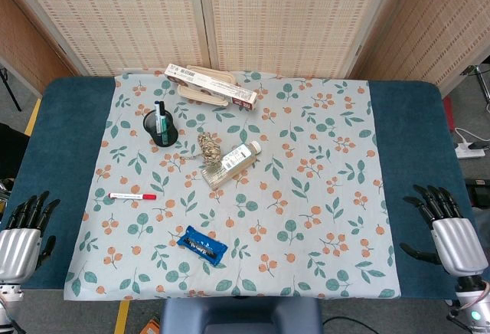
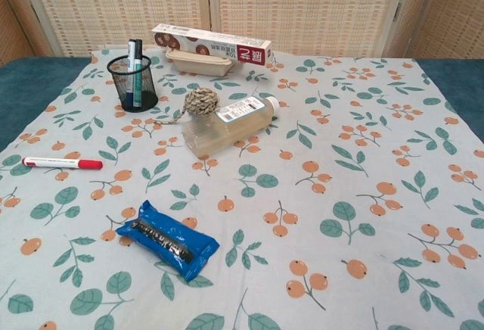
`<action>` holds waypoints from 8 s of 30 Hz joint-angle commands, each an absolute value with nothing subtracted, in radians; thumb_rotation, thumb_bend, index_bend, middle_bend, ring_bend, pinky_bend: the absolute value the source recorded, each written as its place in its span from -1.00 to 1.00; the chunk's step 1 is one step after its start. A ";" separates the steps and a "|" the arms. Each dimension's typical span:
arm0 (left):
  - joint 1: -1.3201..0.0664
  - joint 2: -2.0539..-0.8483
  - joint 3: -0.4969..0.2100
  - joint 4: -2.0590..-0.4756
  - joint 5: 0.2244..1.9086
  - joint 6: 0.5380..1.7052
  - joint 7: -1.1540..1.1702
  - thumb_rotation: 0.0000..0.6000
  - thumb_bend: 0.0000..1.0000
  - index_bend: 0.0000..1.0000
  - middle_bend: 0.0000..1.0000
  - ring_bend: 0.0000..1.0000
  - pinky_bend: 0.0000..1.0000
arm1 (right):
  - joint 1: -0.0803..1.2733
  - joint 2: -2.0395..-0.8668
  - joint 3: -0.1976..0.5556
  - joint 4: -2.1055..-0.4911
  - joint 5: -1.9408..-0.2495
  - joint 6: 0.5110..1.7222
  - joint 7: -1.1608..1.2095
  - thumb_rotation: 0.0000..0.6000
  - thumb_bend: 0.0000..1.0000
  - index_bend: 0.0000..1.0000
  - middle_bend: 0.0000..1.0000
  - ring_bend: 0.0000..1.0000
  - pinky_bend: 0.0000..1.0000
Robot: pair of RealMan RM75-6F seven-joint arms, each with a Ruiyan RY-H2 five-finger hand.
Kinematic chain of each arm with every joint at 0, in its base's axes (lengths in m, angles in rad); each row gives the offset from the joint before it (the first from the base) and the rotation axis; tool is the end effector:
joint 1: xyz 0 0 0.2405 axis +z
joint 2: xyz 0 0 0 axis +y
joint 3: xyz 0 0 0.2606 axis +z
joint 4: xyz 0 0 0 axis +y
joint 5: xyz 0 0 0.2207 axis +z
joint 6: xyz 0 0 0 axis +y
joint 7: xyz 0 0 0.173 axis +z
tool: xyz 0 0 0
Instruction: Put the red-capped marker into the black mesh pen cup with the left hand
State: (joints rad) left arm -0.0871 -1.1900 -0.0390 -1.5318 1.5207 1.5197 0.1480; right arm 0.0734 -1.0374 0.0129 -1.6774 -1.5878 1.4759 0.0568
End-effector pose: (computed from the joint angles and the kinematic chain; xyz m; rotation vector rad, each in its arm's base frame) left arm -0.3238 0.2103 0.1377 -1.4331 -0.7557 -0.8134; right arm -0.3050 -0.1981 0.1579 1.4655 -0.9425 0.9422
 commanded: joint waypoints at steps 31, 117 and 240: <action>-0.089 -1.193 -0.031 -1.543 1.530 1.513 0.159 1.00 -0.21 -0.74 -0.98 -0.98 -0.76 | 0.075 -1.037 0.011 -1.678 -1.589 1.474 0.058 1.00 -1.00 -0.56 -0.83 -0.91 -1.00; -0.544 -1.769 -0.227 -1.246 0.934 1.171 0.636 1.00 -0.20 -0.18 -0.19 -0.74 -0.65 | 0.090 -1.037 0.031 -1.635 -1.521 1.425 0.121 1.00 -1.00 -0.54 -0.83 -0.91 -1.00; -1.056 -1.624 -0.252 -0.486 1.547 0.570 -1.725 1.00 -0.16 0.17 0.14 -0.54 -0.59 | 0.089 -1.051 0.044 -1.672 -1.498 1.430 0.065 1.00 -1.00 -0.55 -0.83 -0.91 -1.00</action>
